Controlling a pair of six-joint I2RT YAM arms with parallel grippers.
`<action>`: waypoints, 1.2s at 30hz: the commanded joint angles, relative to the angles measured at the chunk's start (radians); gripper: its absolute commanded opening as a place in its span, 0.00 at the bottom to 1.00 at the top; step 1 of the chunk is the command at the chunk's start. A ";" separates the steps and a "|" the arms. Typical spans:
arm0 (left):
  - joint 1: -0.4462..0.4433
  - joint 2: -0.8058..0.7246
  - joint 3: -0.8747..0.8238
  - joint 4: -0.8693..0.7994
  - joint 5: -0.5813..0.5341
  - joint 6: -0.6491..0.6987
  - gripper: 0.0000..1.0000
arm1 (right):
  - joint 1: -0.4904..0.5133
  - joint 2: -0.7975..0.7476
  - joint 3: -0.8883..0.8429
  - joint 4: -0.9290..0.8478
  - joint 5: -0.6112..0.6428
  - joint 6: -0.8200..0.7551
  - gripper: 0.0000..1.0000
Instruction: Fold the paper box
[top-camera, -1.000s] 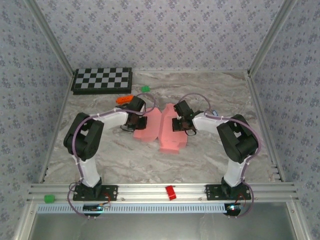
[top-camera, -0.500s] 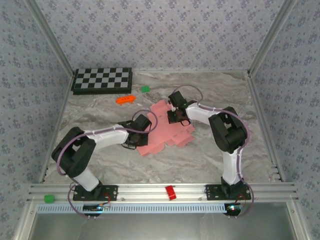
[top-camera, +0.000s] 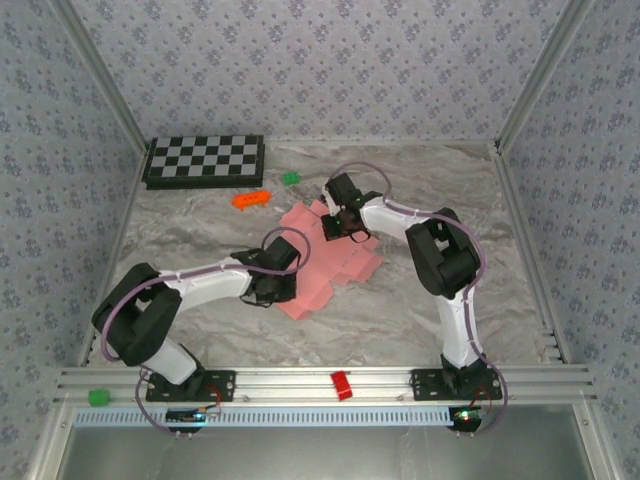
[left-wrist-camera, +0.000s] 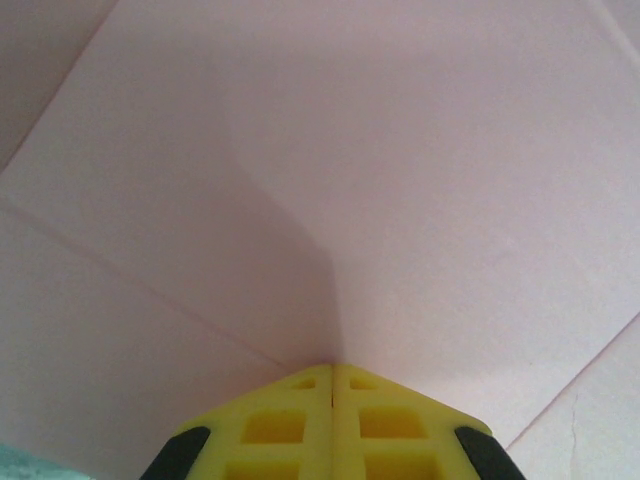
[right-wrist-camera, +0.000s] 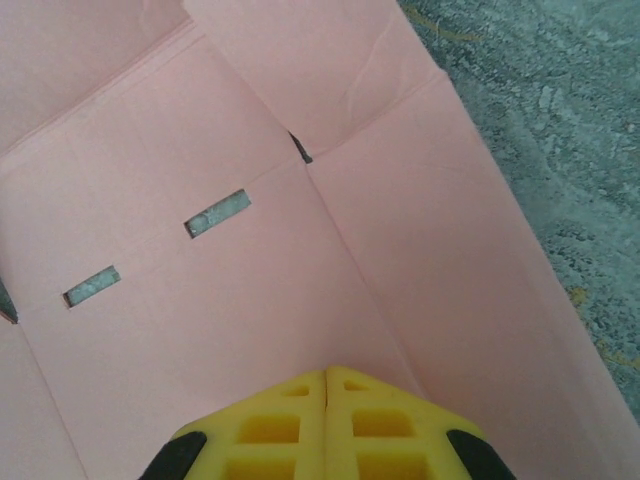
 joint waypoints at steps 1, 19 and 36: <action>0.050 -0.035 0.060 -0.053 0.019 0.072 0.02 | 0.002 -0.074 0.004 -0.050 -0.003 0.013 0.02; 0.263 0.203 0.198 0.102 0.219 0.276 0.00 | 0.027 -0.212 -0.337 0.090 0.033 0.226 0.00; 0.188 0.041 0.047 0.041 0.115 0.160 0.04 | 0.023 -0.051 -0.159 0.020 0.037 0.144 0.00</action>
